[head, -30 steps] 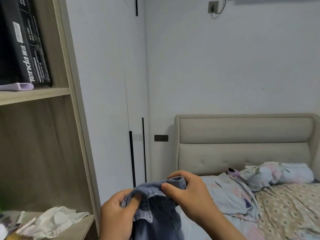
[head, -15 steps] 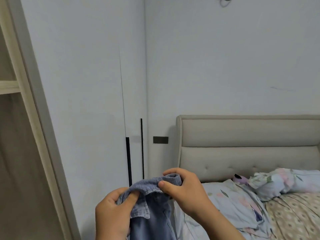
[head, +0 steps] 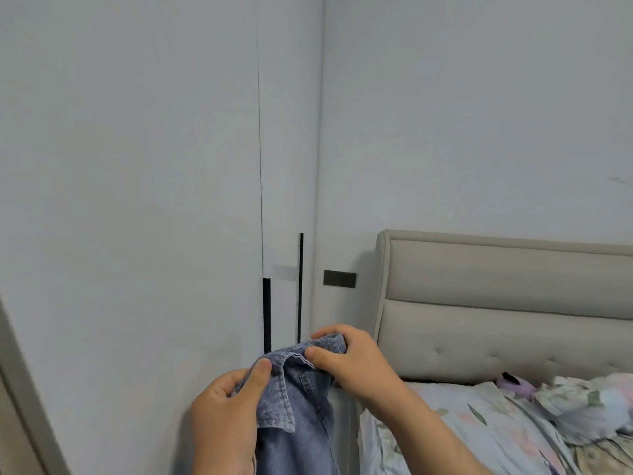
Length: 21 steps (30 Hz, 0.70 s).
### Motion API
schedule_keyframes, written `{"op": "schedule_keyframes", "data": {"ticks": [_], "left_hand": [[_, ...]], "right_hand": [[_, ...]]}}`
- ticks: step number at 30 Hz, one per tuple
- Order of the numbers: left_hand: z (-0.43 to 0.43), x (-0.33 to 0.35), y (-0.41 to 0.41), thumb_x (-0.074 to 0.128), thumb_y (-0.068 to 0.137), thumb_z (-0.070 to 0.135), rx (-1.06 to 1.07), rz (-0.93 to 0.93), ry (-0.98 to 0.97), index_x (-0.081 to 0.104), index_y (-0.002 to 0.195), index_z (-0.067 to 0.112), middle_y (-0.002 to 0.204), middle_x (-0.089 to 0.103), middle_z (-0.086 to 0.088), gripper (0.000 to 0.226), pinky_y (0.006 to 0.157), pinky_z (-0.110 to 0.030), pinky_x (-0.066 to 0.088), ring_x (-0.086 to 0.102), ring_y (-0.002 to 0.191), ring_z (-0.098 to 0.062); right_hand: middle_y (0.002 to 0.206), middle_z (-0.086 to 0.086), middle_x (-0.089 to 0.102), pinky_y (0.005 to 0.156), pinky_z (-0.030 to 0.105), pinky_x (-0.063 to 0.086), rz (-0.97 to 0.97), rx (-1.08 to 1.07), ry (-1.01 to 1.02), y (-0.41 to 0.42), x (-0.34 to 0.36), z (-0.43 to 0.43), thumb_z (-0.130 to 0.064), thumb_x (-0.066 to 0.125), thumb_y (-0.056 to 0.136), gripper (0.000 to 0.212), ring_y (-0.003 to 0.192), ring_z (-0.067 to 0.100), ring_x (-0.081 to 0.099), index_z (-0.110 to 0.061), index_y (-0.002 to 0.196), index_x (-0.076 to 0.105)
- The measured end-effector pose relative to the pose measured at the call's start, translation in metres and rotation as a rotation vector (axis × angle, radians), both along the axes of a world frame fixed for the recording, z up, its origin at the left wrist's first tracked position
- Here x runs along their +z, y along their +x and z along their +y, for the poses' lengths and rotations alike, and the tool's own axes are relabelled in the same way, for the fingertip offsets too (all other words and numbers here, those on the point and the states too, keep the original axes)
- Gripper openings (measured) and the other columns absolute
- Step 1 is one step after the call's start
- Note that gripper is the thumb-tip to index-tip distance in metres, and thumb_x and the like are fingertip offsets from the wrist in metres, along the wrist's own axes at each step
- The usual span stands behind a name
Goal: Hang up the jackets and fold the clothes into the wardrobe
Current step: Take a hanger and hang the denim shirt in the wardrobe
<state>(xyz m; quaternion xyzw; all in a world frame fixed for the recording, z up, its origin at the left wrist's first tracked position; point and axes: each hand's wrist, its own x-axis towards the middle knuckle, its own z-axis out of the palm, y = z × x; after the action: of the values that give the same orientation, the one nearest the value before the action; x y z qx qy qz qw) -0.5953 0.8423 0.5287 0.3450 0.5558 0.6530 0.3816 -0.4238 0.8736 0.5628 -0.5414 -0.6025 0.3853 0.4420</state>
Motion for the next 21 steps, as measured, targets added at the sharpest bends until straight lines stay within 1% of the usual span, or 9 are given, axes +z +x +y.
{"op": "schedule_keyframes", "data": {"ticks": [2, 5, 8, 9, 12, 15, 17, 19, 21], "left_hand": [[0.016, -0.007, 0.001, 0.084, 0.068, 0.041, 0.043, 0.041, -0.037, 0.075, 0.063, 0.03, 0.059, 0.07, 0.001, 0.015, 0.053, -0.026, 0.051, 0.064, 0.052, -0.011], [0.045, -0.017, 0.008, 0.085, 0.066, 0.039, 0.114, 0.056, -0.069, 0.074, 0.061, 0.025, 0.056, 0.068, -0.002, 0.018, 0.055, -0.028, 0.051, 0.063, 0.054, -0.016], [0.073, -0.022, 0.014, 0.086, 0.066, 0.032, 0.201, 0.084, -0.076, 0.072, 0.057, 0.023, 0.052, 0.066, -0.002, 0.019, 0.05, -0.026, 0.048, 0.058, 0.047, -0.01], [0.082, -0.024, 0.015, 0.086, 0.066, 0.031, 0.23, 0.092, -0.075, 0.072, 0.055, 0.023, 0.05, 0.065, -0.002, 0.02, 0.048, -0.024, 0.047, 0.055, 0.044, -0.008], [0.104, -0.031, 0.021, 0.087, 0.066, 0.029, 0.3, 0.133, -0.081, 0.07, 0.052, 0.02, 0.047, 0.062, -0.001, 0.024, 0.043, -0.016, 0.045, 0.053, 0.045, -0.012], [0.12, -0.038, 0.026, 0.088, 0.066, 0.031, 0.337, 0.182, -0.103, 0.069, 0.049, 0.018, 0.044, 0.057, -0.002, 0.029, 0.049, -0.021, 0.043, 0.048, 0.044, -0.014], [0.128, -0.042, 0.027, 0.088, 0.066, 0.032, 0.357, 0.232, -0.111, 0.067, 0.048, 0.02, 0.042, 0.055, 0.0, 0.03, 0.045, -0.019, 0.042, 0.045, 0.04, -0.009], [0.137, -0.045, 0.028, 0.088, 0.065, 0.031, 0.369, 0.26, -0.114, 0.066, 0.046, 0.021, 0.041, 0.055, 0.0, 0.03, 0.039, -0.012, 0.037, 0.045, 0.037, -0.006], [0.142, -0.048, 0.028, 0.087, 0.064, 0.033, 0.38, 0.288, -0.128, 0.067, 0.049, 0.023, 0.041, 0.055, -0.002, 0.027, 0.038, -0.011, 0.035, 0.043, 0.036, -0.006]], "right_hand": [[0.1, -0.009, 0.068, 0.063, 0.014, 0.053, -0.052, 0.06, -0.031, 0.0, -0.004, 0.027, -0.037, 0.074, 0.079, 0.028, 0.079, -0.003, 0.066, -0.03, 0.105, 0.065], [0.119, -0.016, 0.058, 0.075, 0.007, 0.047, -0.114, 0.162, -0.03, 0.001, -0.012, 0.077, -0.036, 0.07, 0.081, 0.045, 0.101, -0.006, 0.058, -0.032, 0.124, 0.057], [0.121, -0.015, 0.059, 0.093, 0.018, 0.047, -0.066, 0.242, -0.027, -0.009, -0.019, 0.129, -0.034, 0.07, 0.081, 0.047, 0.111, -0.002, 0.055, -0.031, 0.126, 0.057], [0.121, -0.016, 0.058, 0.094, 0.021, 0.048, -0.044, 0.273, -0.037, -0.014, -0.021, 0.146, -0.036, 0.069, 0.081, 0.049, 0.112, -0.002, 0.055, -0.031, 0.127, 0.056], [0.132, -0.018, 0.051, 0.092, 0.019, 0.042, 0.061, 0.337, -0.1, -0.033, -0.029, 0.193, -0.039, 0.066, 0.085, 0.058, 0.123, 0.001, 0.049, -0.028, 0.139, 0.048], [0.136, -0.011, 0.044, 0.101, 0.024, 0.036, 0.007, 0.309, -0.079, -0.053, -0.04, 0.228, -0.032, 0.063, 0.088, 0.06, 0.127, 0.007, 0.043, -0.021, 0.143, 0.041], [0.122, -0.006, 0.053, 0.096, 0.023, 0.042, 0.012, 0.243, -0.062, -0.061, -0.046, 0.24, -0.028, 0.064, 0.087, 0.042, 0.11, 0.008, 0.052, -0.019, 0.126, 0.052], [0.086, -0.011, 0.055, 0.073, 0.02, 0.043, 0.044, 0.223, -0.026, -0.065, -0.052, 0.248, -0.024, 0.064, 0.085, 0.009, 0.075, 0.003, 0.05, -0.02, 0.088, 0.056], [0.064, -0.015, 0.043, 0.059, 0.016, 0.035, 0.02, 0.265, 0.018, -0.066, -0.056, 0.252, -0.02, 0.062, 0.087, 0.028, 0.057, 0.0, 0.037, -0.022, 0.066, 0.043]]}}
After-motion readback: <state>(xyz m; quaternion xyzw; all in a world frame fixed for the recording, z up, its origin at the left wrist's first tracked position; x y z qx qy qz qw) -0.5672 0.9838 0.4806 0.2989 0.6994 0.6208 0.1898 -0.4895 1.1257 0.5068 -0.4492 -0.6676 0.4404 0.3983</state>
